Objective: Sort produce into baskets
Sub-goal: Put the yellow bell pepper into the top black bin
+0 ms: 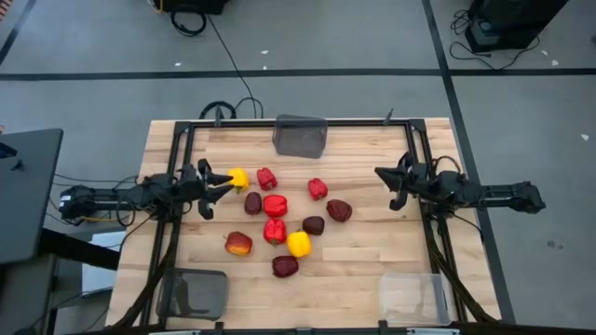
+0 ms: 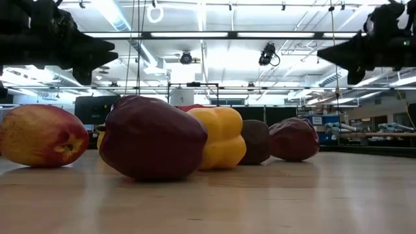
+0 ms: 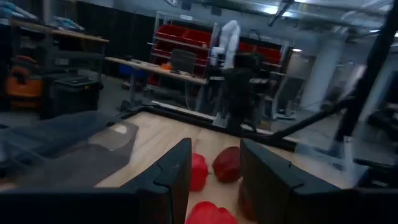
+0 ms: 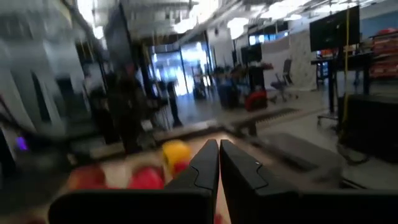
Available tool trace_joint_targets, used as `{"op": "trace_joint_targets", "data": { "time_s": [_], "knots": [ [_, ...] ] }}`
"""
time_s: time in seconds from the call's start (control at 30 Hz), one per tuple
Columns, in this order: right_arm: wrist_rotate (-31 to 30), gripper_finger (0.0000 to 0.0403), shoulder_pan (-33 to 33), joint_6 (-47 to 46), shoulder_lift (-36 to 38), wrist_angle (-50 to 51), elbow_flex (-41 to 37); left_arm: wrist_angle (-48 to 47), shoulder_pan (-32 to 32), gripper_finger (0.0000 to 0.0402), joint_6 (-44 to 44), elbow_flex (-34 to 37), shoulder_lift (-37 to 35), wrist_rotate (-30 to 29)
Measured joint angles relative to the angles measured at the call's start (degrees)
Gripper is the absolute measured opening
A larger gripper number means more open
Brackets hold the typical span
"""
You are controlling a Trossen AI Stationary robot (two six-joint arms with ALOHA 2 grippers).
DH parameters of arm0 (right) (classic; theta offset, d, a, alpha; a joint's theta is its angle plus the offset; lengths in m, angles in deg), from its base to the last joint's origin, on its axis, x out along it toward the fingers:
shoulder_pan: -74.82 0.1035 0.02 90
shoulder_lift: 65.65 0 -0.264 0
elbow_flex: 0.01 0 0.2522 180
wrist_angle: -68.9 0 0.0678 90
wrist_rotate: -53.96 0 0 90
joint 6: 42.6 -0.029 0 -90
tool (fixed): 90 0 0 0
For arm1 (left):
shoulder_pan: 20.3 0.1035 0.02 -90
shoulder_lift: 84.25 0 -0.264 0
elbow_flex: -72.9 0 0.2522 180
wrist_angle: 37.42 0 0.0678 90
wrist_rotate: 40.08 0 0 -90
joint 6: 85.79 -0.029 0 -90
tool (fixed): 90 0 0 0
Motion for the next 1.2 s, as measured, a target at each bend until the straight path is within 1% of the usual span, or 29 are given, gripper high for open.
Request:
{"op": "trace_joint_targets", "data": {
  "time_s": [0.03,0.1,0.13,0.2,0.3,0.37,0.47,0.53,0.63,0.7,0.8,0.9,1.0,1.07,1.2],
  "knots": [
    [-0.45,0.0028,-0.07,-0.89,-0.08,-1.44,0.00,-0.07,0.00,0.0140,-0.67,0.00,0.20,-2.72],
    [-2.88,0.0028,-0.35,-1.35,-0.34,-3.04,-0.01,-0.13,0.00,0.0140,0.98,-0.02,0.97,-9.28],
    [-4.46,0.0028,-0.54,-1.72,-0.43,-3.14,-0.01,-0.48,0.02,0.0140,3.35,-0.08,1.64,-12.08],
    [-6.56,0.0032,-1.02,-3.22,-0.87,-2.58,0.00,-4.41,0.27,0.0140,8.04,-1.62,3.37,-15.19],
    [-7.67,0.0049,-1.97,-6.23,-2.63,0.02,-0.02,-14.44,1.55,0.0140,13.86,-7.06,7.38,-15.65],
    [-8.58,0.0068,-2.74,-7.61,-4.31,0.74,-0.02,-20.38,2.41,0.0140,16.90,-10.74,10.72,-15.79],
    [-9.37,0.0106,-3.48,-9.16,-7.45,0.86,-0.02,-24.42,3.35,0.0140,20.43,-15.40,16.96,-15.75],
    [-9.44,0.0138,-3.84,-10.35,-9.63,0.69,-0.02,-24.89,3.45,0.0140,22.99,-17.59,21.01,-15.53],
    [-9.43,0.0193,-4.07,-15.52,-12.53,0.66,-0.02,-26.40,3.46,0.0140,24.45,-22.21,26.70,-13.96],
    [-9.42,0.0233,-4.07,-18.49,-14.63,0.69,-0.02,-32.01,3.99,0.0140,26.27,-26.68,30.16,-13.51],
    [-9.42,0.0293,-4.07,-21.65,-17.84,0.69,-0.02,-44.64,5.23,0.0146,27.78,-33.96,36.44,-11.81],
    [-9.42,0.0347,-4.07,-22.86,-20.92,0.65,-0.02,-53.57,6.02,0.0167,26.48,-39.68,43.05,-11.37],
    [-8.91,0.0388,-3.98,-23.53,-23.91,-0.22,-0.02,-57.78,6.68,0.0204,23.03,-42.90,49.66,-10.43],
    [-7.60,0.0395,-3.81,-24.26,-25.81,-1.77,-0.02,-57.96,7.25,0.0234,19.31,-43.96,53.81,-8.95],
    [-5.17,0.0383,-2.77,-24.39,-29.58,-4.69,-0.02,-57.53,9.64,0.0303,11.29,-45.28,61.57,-5.77]
  ]
}}
